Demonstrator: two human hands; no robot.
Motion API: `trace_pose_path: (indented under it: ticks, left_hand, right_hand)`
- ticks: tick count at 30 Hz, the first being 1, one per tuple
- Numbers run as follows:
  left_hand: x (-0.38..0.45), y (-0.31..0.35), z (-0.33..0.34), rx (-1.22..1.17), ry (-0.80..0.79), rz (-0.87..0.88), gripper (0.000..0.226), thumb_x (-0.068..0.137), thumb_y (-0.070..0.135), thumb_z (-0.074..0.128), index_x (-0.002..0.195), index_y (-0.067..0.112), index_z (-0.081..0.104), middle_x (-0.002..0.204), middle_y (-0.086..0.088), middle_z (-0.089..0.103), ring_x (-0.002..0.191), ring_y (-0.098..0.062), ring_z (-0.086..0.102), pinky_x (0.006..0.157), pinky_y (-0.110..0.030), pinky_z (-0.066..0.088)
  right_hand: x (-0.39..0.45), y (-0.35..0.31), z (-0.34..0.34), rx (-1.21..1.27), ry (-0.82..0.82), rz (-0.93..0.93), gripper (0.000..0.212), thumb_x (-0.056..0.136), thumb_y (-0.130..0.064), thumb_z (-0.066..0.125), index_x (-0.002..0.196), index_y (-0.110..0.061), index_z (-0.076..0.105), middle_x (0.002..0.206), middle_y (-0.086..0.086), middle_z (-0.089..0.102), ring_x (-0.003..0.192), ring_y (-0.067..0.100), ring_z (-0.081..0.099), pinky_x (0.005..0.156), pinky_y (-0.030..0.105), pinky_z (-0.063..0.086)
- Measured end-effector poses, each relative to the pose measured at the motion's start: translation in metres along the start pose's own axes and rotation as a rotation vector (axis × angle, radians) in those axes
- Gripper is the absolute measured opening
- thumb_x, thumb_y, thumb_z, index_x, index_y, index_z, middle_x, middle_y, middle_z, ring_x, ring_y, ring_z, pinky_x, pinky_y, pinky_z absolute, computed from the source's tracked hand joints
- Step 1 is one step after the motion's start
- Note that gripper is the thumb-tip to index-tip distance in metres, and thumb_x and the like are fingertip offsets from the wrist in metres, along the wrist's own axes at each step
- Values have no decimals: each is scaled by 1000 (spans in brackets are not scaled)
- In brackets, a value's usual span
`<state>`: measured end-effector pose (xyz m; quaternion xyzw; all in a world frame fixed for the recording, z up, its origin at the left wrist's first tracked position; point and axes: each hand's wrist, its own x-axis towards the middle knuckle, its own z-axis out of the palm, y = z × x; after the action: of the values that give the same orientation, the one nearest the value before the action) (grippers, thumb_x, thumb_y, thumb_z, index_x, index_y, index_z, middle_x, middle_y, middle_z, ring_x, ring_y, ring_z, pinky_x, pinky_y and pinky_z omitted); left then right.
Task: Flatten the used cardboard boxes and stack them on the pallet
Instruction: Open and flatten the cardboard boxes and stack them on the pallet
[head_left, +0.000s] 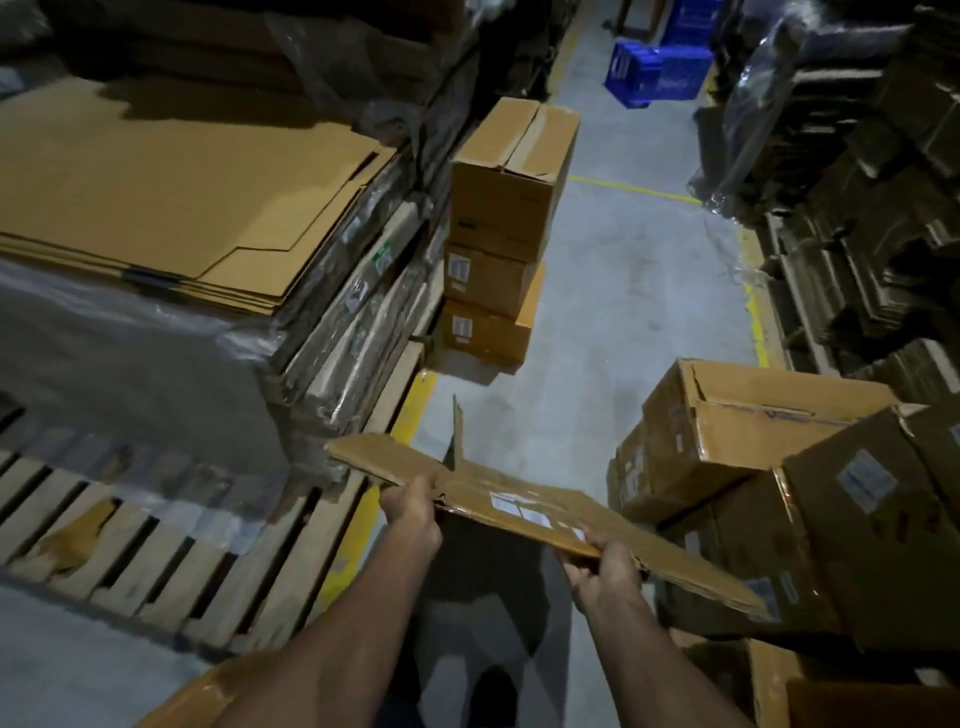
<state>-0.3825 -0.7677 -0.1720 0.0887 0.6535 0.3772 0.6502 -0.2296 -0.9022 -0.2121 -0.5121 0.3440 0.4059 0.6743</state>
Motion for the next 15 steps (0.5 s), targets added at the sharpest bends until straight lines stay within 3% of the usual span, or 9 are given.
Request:
trace_pose_path:
  ticks: [2, 5, 7, 9, 11, 15]
  left_hand:
    - [-5, 3, -2, 105, -46, -36, 28, 83, -19, 49, 102, 1, 54, 107, -25, 64, 96, -40, 65, 92, -55, 54]
    - [-7, -5, -8, 239, -95, 29, 48, 76, -25, 41, 117, -3, 53, 105, -20, 62, 97, -39, 62, 89, -50, 54]
    - [-15, -8, -13, 291, -123, 66, 47, 76, -26, 40, 114, 0, 53, 96, -17, 61, 87, -35, 59, 78, -43, 52]
    - [-23, -6, -19, 324, -138, 88, 38, 78, -25, 41, 97, 6, 52, 85, -15, 60, 73, -31, 57, 66, -36, 50]
    - [-27, 1, -26, 346, -165, 119, 35, 78, -23, 44, 96, 6, 52, 81, -14, 59, 64, -27, 53, 56, -28, 44]
    - [-40, 19, -44, 339, -171, 177, 30, 79, -23, 47, 95, 2, 49, 73, -13, 53, 56, -24, 48, 39, -21, 38]
  right_hand:
    - [2, -2, -12, -43, 0, 21, 43, 92, 0, 62, 133, -6, 53, 113, 22, 68, 94, 38, 70, 62, 49, 60]
    - [3, -8, -26, -83, 23, 53, 40, 93, -14, 66, 131, -9, 56, 115, 21, 68, 99, 40, 69, 65, 53, 59]
    - [4, -14, -31, -60, 46, 65, 36, 97, -20, 61, 132, -11, 56, 119, 21, 66, 99, 43, 67, 58, 55, 59]
    - [2, -18, -33, -33, 51, 34, 33, 99, -15, 56, 132, -10, 56, 120, 23, 65, 95, 45, 67, 51, 57, 57]
    - [-9, -17, -30, -30, 23, -4, 32, 100, -12, 54, 132, -10, 54, 119, 25, 64, 93, 46, 67, 52, 59, 57]
    - [-41, -9, -20, -10, -59, -57, 30, 101, -11, 54, 130, -17, 55, 116, 21, 64, 102, 44, 67, 83, 64, 56]
